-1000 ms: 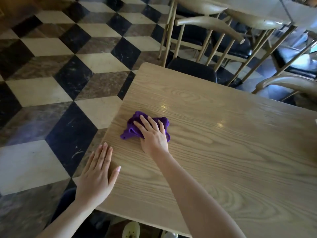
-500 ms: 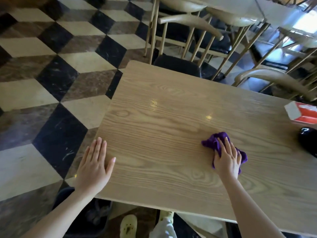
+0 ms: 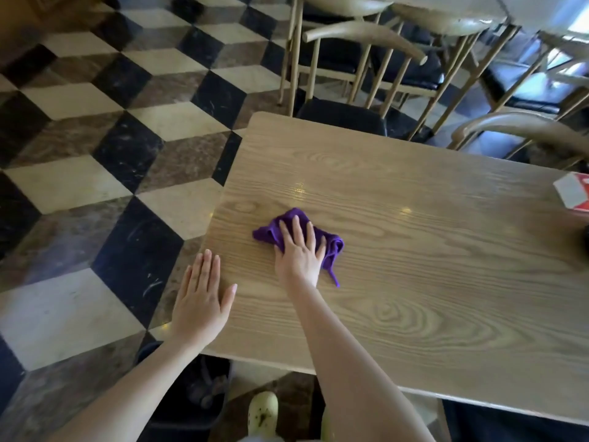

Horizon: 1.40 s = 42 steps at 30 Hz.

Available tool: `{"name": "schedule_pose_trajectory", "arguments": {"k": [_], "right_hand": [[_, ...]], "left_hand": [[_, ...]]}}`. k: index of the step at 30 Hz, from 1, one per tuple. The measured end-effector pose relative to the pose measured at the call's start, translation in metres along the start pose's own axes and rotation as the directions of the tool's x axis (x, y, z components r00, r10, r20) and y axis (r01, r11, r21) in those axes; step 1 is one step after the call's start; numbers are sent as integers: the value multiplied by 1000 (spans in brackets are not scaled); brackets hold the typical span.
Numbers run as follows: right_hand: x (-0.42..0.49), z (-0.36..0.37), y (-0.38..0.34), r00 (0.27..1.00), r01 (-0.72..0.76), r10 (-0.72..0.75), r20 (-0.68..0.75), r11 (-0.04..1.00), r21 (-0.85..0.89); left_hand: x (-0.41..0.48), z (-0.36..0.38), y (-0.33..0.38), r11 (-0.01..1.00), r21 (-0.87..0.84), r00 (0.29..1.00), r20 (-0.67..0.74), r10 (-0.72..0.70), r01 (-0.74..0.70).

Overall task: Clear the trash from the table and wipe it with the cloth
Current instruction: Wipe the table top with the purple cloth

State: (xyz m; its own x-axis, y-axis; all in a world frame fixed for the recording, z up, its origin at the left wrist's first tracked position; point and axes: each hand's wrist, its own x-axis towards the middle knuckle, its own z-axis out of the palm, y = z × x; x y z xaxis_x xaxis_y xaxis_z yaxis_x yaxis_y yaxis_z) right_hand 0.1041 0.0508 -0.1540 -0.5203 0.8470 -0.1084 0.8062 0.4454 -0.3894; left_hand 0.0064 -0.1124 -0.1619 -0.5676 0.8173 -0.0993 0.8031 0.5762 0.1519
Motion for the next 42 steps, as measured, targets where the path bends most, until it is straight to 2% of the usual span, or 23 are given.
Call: {"name": "schedule_pose_trajectory", "arguments": {"k": [5, 9, 12, 17, 21, 25, 28, 29, 33, 35, 37, 39, 42], "right_hand": [[-10, 8, -18, 968, 213, -209, 138, 977, -12], [-43, 7, -6, 872, 452, -436, 223, 891, -28], [-67, 0, 22, 844, 510, -487, 223, 858, -58], [-93, -33, 94, 924, 376, -368, 104, 923, -82], [-113, -68, 166, 987, 158, -156, 22, 976, -149], [-142, -86, 215, 996, -61, 51, -71, 988, -141], [-148, -75, 195, 966, -252, 243, -93, 963, -94], [-149, -68, 181, 960, -273, 266, -92, 959, -80], [-161, -32, 109, 996, -85, 85, -5, 993, -77], [-160, -18, 76, 999, -44, 45, 31, 999, -25], [-152, -9, 47, 997, -14, 13, 70, 1000, 15], [-145, -2, 22, 991, 62, -63, 117, 998, 8], [-139, 12, -21, 963, 185, -187, 193, 982, 30]], "left_hand": [[-30, 1, -16, 997, 9, 997, 1, 79, -79], [-54, 2, -16, 995, 27, 995, 31, 100, -101], [-54, -4, -10, 996, 28, 995, 40, 87, -88], [-53, -2, -14, 996, 36, 995, 59, 85, -87], [-52, 2, -16, 997, 20, 995, 68, 69, -71], [-48, 5, -18, 997, 61, 990, 141, 27, -36], [-47, 5, -18, 999, 34, 991, 129, 25, -30], [-48, 6, -18, 999, 24, 993, 115, 30, -33], [-48, 6, -20, 999, 10, 992, 117, 49, -51], [-47, 7, -22, 999, -27, 989, 142, 50, -47], [-43, 4, -24, 989, -149, 984, 175, 29, -2], [-39, -4, -26, 937, -345, 984, 177, 16, 47], [-36, -23, -29, 745, -647, 980, 194, -46, 163]]}}
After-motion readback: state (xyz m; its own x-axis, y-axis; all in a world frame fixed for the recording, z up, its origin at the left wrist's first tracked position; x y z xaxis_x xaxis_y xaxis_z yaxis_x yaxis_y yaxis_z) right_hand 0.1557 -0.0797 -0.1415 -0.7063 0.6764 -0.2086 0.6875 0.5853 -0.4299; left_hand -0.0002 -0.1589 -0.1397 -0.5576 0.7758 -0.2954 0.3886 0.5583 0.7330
